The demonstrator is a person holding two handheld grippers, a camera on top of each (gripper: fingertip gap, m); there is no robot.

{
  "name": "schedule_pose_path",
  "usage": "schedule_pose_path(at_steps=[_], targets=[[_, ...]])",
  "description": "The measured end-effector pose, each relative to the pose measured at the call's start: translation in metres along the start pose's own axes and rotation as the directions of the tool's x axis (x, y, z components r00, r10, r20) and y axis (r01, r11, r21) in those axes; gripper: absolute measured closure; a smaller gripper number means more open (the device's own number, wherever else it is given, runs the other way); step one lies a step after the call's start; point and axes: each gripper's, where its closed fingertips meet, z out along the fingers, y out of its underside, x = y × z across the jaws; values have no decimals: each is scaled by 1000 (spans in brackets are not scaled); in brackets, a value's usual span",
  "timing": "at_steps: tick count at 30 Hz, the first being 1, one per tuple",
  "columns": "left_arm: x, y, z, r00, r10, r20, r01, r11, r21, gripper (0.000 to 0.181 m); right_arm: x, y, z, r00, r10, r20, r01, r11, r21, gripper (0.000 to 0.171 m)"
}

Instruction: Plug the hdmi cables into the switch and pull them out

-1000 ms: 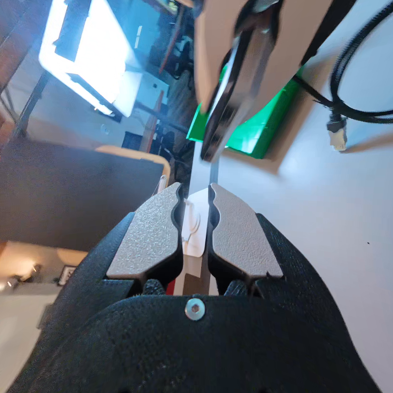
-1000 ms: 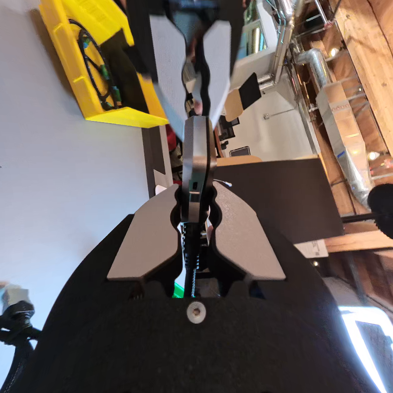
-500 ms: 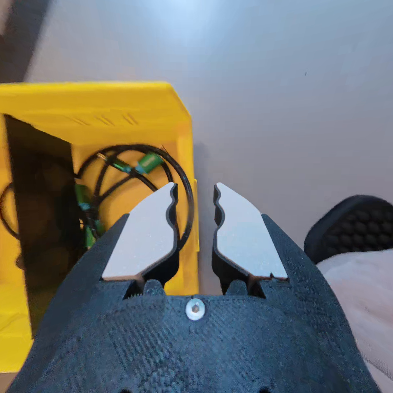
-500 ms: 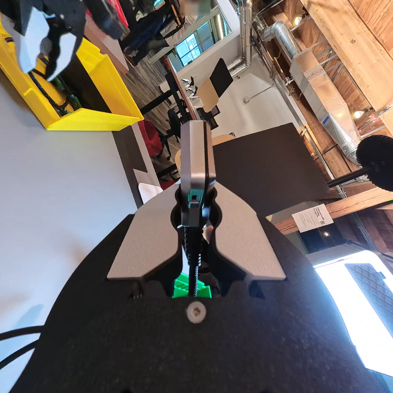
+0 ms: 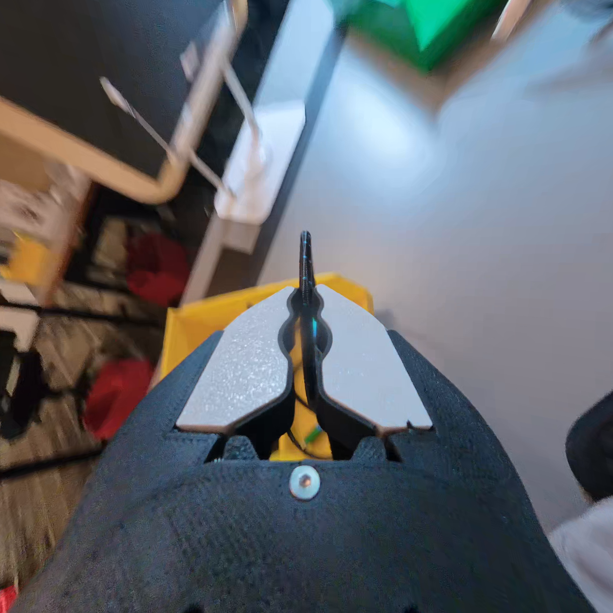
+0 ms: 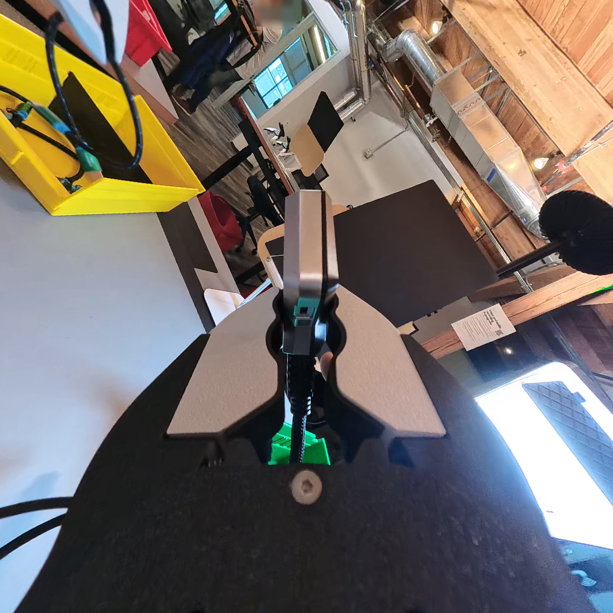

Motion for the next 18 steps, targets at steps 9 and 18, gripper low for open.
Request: schedule_pose_path(at_steps=[9, 18], targets=[[60, -116, 10, 950, 17, -311, 120, 901, 417, 174, 5, 3, -2, 1000, 30, -5, -30, 1000, -2, 148], [96, -65, 158, 759, -379, -529, 444, 896, -5, 174, 13, 11, -2, 998, 57, -5, -57, 998, -2, 148]])
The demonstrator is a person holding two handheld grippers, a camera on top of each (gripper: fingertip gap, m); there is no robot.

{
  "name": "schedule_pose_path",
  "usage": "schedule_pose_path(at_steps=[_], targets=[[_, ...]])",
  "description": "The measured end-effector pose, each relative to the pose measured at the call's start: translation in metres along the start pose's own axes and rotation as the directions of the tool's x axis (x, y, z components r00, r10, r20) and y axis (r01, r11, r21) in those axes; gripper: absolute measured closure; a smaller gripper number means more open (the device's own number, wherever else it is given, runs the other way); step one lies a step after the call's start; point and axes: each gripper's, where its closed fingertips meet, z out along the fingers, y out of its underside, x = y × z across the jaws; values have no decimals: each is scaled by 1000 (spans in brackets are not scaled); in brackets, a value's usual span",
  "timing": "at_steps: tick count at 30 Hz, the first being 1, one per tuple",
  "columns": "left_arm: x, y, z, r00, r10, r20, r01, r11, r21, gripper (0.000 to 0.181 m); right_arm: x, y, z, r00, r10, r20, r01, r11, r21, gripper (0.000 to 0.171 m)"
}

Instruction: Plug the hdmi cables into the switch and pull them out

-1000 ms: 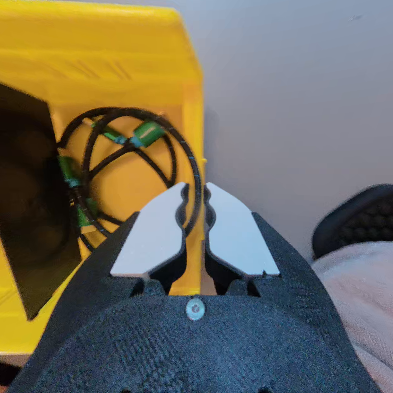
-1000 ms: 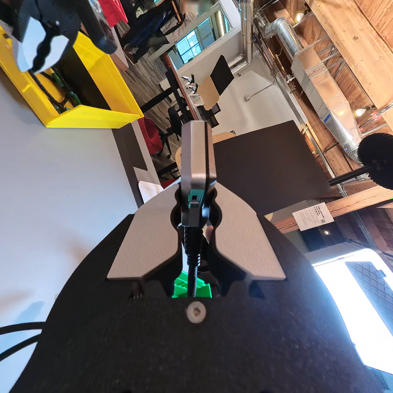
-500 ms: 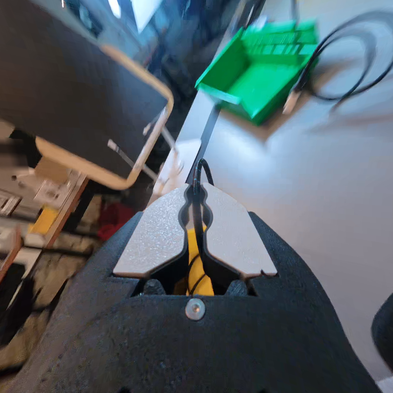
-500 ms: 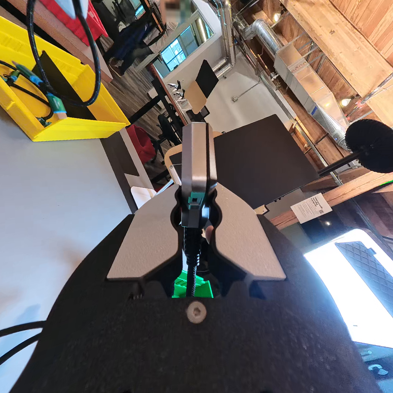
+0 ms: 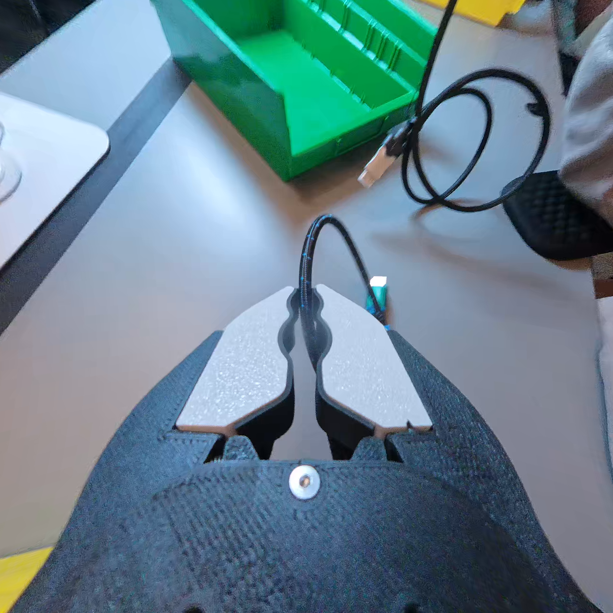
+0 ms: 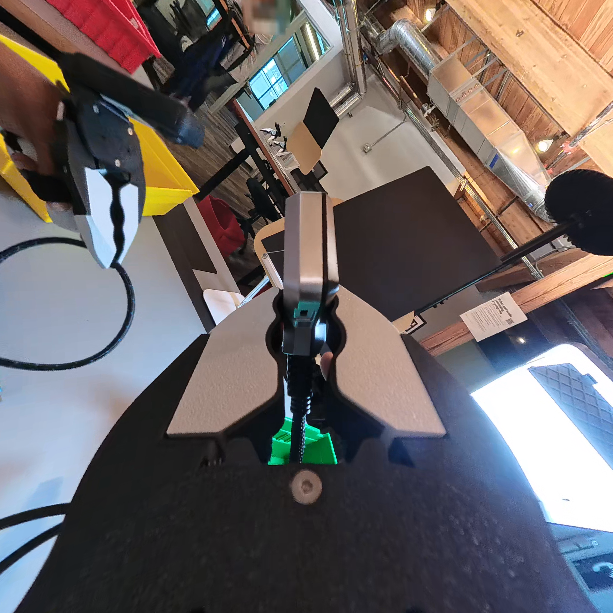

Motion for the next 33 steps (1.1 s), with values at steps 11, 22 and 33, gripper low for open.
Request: schedule_pose_path(at_steps=[11, 22, 33], targets=[[15, -15, 23, 966, 206, 158, -202, 979, -38, 148, -3, 8, 5, 1000, 11, 9, -11, 1000, -19, 148], [50, 73, 93, 969, 247, -23, -228, 852, -472, 157, 0, 13, 5, 1000, 24, 6, -24, 999, -30, 148], [-24, -7, 6, 796, 428, 427, -320, 898, -303, 166, -35, 22, 22, 992, -59, 111, 64, 997, -43, 148]])
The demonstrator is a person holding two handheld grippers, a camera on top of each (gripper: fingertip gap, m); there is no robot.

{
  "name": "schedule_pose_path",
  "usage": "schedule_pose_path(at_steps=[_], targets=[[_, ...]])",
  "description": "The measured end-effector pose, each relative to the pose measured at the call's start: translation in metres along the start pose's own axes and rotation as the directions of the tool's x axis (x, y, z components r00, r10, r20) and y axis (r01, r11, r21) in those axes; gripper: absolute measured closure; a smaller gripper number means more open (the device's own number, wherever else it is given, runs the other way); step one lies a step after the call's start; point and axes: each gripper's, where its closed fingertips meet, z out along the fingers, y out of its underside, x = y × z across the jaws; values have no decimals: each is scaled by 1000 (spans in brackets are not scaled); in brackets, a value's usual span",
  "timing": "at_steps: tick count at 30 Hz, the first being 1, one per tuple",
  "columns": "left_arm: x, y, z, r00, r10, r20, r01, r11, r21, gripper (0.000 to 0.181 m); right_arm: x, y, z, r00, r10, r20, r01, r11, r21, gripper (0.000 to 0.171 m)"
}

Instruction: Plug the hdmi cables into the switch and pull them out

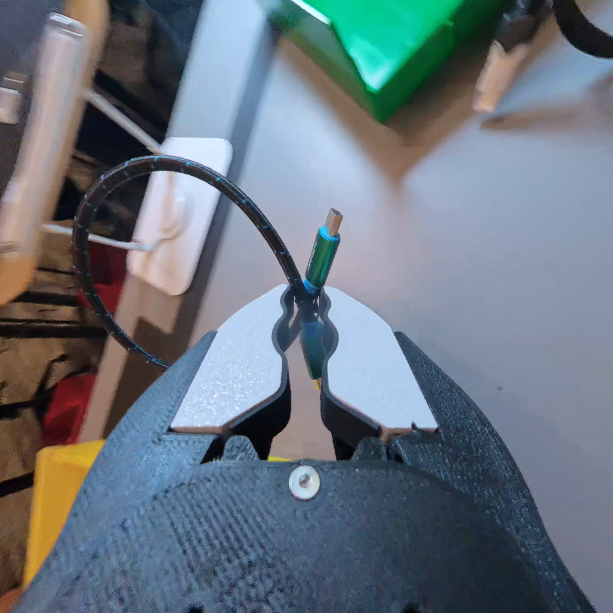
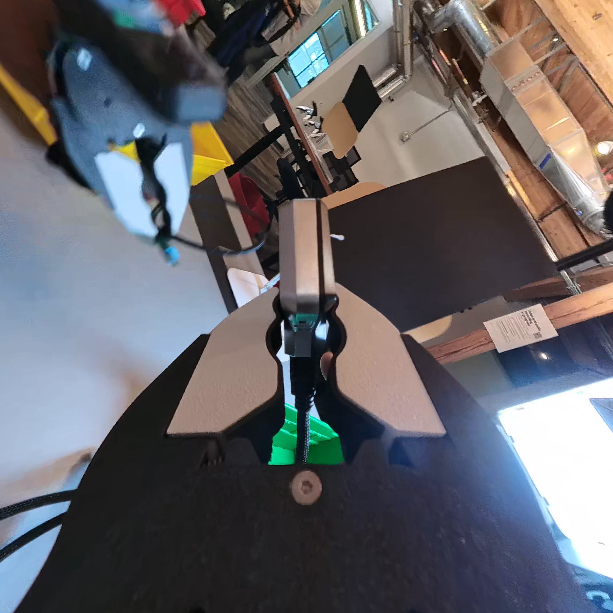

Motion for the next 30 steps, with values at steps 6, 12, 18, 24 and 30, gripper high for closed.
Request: schedule_pose_path(at_steps=[6, 12, 18, 24, 30], targets=[[-26, -21, -52, 987, 45, 155, -54, 997, 55, 167, -56, 8, 35, 987, -85, 137, 92, 995, -45, 148], [-8, -21, -41, 981, 139, 136, -136, 990, -30, 166, -99, 22, 57, 962, -135, 237, 169, 977, -131, 148], [-6, -12, -35, 971, 195, 138, -182, 978, -102, 166, -109, 24, 58, 954, -50, 294, 86, 990, -111, 148], [1, -5, -32, 959, 253, 129, -228, 957, -179, 167, -115, 28, 59, 945, 24, 327, 17, 992, -123, 148], [8, 2, -22, 973, 216, 81, -196, 960, -201, 167, -126, 29, 57, 925, 15, 379, 31, 993, -115, 148]])
